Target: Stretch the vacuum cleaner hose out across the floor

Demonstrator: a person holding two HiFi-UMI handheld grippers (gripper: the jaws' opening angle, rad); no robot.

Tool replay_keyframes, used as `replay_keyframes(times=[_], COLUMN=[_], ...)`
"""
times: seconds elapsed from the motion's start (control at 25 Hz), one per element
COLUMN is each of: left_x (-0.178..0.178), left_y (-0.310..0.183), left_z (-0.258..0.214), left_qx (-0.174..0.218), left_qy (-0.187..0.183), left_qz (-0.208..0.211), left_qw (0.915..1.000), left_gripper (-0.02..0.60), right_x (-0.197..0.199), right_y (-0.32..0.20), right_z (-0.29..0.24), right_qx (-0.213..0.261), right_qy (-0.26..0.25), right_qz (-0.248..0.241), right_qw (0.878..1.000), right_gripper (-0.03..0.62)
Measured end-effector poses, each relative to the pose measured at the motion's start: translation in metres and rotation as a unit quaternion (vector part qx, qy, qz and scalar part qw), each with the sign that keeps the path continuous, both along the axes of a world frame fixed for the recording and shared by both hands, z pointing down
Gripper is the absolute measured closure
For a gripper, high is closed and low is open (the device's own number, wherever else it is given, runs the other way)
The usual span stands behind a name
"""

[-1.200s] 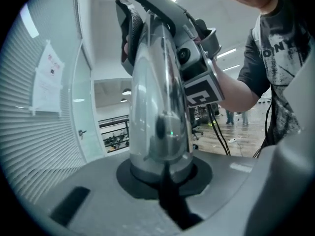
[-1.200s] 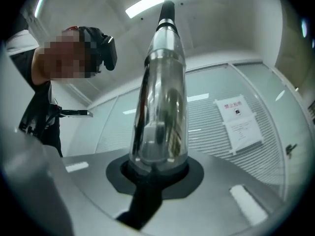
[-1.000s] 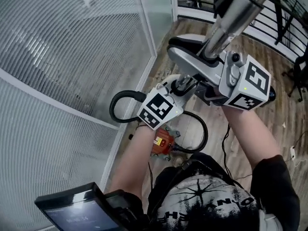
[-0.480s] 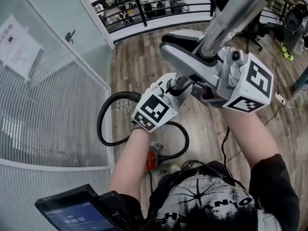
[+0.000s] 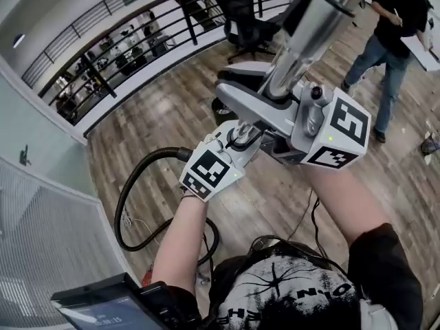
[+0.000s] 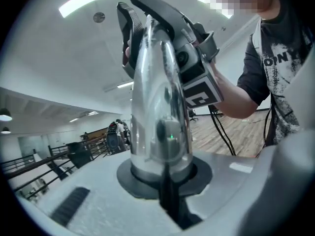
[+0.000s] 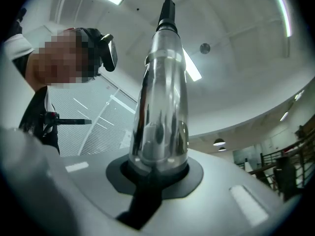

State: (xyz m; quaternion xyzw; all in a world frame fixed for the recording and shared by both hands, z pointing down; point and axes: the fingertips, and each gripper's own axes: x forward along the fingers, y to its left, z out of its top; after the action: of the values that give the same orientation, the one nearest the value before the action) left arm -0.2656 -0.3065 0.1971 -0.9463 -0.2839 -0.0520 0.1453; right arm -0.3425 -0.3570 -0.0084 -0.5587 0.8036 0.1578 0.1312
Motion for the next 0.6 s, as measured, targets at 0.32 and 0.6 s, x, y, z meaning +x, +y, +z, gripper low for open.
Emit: replay_keyframes(times=[0.32,0.6], left_x=[0.112,0.2], left_y=[0.142,0.196], left_z=[0.004,0.02], left_qx=[-0.01,-0.03], left_qy=[-0.007,-0.021], left_qz=[0.169,0.297], left_qw=[0.9855,0.954], left_gripper=[0.538,0.537], right_x=[0.137,0.255], right_y=[0.115,0.152], right_z=[0.004,0.022], right_qx=[-0.01,-0.03], right_qy=[-0.01,-0.023], right_qz=[0.166,0.293], right_qw=[0.986,0.955], right_gripper=[0.531,0.531])
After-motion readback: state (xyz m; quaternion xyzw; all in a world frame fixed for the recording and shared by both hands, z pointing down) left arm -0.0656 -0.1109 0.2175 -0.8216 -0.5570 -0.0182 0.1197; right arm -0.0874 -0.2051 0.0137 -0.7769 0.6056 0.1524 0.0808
